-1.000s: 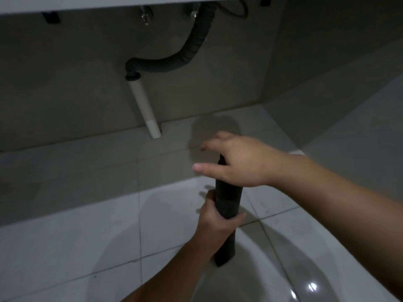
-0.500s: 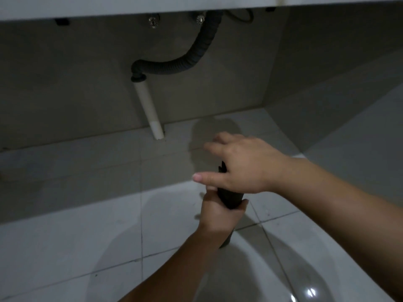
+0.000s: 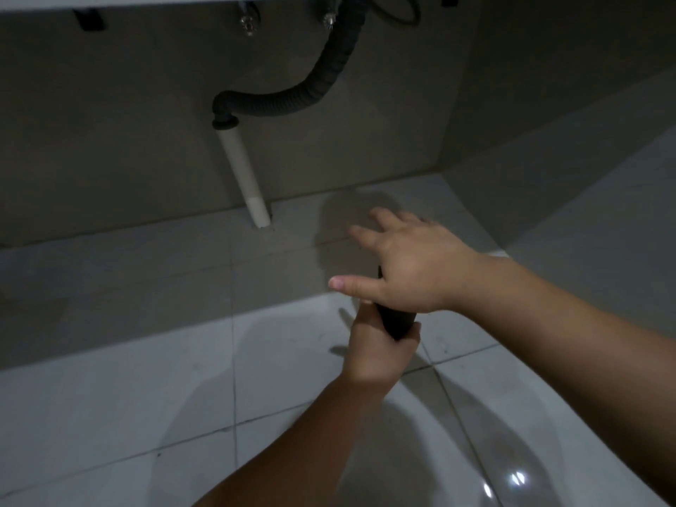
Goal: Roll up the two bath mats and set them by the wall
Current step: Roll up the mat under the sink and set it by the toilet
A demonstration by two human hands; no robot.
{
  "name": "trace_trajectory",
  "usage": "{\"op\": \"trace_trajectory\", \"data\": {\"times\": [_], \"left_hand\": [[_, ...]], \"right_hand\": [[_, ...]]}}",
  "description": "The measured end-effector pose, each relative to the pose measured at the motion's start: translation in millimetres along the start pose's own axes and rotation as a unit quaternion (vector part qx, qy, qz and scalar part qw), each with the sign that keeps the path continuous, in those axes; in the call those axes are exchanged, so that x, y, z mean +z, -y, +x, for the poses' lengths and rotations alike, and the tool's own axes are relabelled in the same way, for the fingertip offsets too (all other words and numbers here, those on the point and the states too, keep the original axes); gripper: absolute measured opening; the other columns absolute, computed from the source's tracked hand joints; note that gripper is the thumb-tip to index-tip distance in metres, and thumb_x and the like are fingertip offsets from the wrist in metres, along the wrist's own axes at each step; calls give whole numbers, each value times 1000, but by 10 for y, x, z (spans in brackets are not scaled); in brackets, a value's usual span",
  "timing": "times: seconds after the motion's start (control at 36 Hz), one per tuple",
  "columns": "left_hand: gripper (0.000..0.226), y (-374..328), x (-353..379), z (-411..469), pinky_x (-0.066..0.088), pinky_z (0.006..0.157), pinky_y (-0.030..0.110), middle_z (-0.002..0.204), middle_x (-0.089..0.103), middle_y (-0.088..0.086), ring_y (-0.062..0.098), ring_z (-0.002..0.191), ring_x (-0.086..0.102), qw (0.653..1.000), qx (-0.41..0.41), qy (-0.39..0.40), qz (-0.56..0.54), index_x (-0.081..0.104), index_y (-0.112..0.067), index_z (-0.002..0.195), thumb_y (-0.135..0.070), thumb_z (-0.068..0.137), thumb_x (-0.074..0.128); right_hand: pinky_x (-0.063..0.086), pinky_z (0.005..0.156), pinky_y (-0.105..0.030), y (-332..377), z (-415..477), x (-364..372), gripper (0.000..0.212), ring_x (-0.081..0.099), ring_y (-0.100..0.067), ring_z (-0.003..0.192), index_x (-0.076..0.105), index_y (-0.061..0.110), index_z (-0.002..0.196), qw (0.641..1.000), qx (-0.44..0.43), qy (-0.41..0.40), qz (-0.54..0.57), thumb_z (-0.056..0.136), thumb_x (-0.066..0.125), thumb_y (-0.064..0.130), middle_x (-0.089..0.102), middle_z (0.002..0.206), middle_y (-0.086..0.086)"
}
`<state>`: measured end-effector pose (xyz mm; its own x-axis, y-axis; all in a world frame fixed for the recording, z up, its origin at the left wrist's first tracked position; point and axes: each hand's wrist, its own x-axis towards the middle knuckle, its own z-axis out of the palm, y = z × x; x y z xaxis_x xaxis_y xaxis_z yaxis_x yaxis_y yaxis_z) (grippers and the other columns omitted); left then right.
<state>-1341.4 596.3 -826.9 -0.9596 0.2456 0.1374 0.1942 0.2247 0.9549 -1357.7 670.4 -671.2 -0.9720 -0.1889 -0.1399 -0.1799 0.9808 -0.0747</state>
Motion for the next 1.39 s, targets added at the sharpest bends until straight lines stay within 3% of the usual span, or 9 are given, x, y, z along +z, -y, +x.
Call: {"op": "trace_trajectory", "data": {"times": [0.11,0.28,0.47,0.67,0.78,0.92,1.0,1.22,1.39], "left_hand": [[65,62,24,-10,34,69,-6,103,50,-22,-9,102,49,999,-49,22,-6,37,-26,125,-17,74,75],[67,13,8,-33,37,76,1,114,52,-22,-19,96,48,993,-49,103,-24,36,-47,122,-28,72,76],[80,-87,10,107,37,105,45,147,33,12,30,128,40,958,-267,104,9,19,-17,146,-26,73,51],[59,-622,343,419,53,54,29,99,59,16,27,67,62,870,-401,106,-267,52,-11,120,-59,91,36],[42,-846,518,594,57,56,31,70,67,12,21,56,66,809,-397,143,-409,60,-8,96,-48,90,52],[25,-903,819,706,54,47,24,65,68,4,14,53,65,845,-373,151,-352,62,-11,86,-35,91,57],[23,-852,1009,754,55,70,34,82,68,10,21,71,65,858,-376,132,-323,61,-7,100,-27,90,59],[22,-796,1540,941,51,87,40,110,65,18,28,95,64,885,-362,54,-288,57,-4,105,-22,92,59],[37,-1022,1923,1103,51,86,42,113,63,16,30,97,63,888,-403,35,-220,53,-5,118,-34,96,49]], "right_hand": [[46,81,-38,-82,26,16,83,51,-33,107,28,31,141,999,-2,4,-54,73,45,76,40,134,-10],[46,52,-30,-225,-87,-91,27,56,-17,63,67,20,75,998,-23,19,-64,73,66,48,61,67,0],[45,63,-32,-698,-492,-276,16,57,-19,75,67,23,86,993,-23,-110,-26,81,63,38,64,79,2],[48,63,-38,-926,-794,-79,21,60,-31,78,65,15,95,978,-65,-180,-83,87,55,31,59,91,-6],[50,51,-41,-1094,-939,61,15,58,-34,62,68,7,87,965,-102,-229,-73,85,61,21,61,79,-12],[53,66,-39,-1336,-1042,280,17,61,-32,83,71,9,94,967,-143,-207,-48,84,61,19,66,96,-11],[51,78,-40,-1520,-1128,407,23,60,-28,94,72,13,99,972,-130,-190,42,87,59,27,65,104,-9],[49,66,-21,-2199,-1018,809,37,63,-2,76,61,30,118,869,158,-164,439,82,62,24,67,93,12],[42,97,-29,-2485,-939,1057,52,54,-22,110,49,18,135,870,151,-220,414,85,61,13,53,126,-8]]}}
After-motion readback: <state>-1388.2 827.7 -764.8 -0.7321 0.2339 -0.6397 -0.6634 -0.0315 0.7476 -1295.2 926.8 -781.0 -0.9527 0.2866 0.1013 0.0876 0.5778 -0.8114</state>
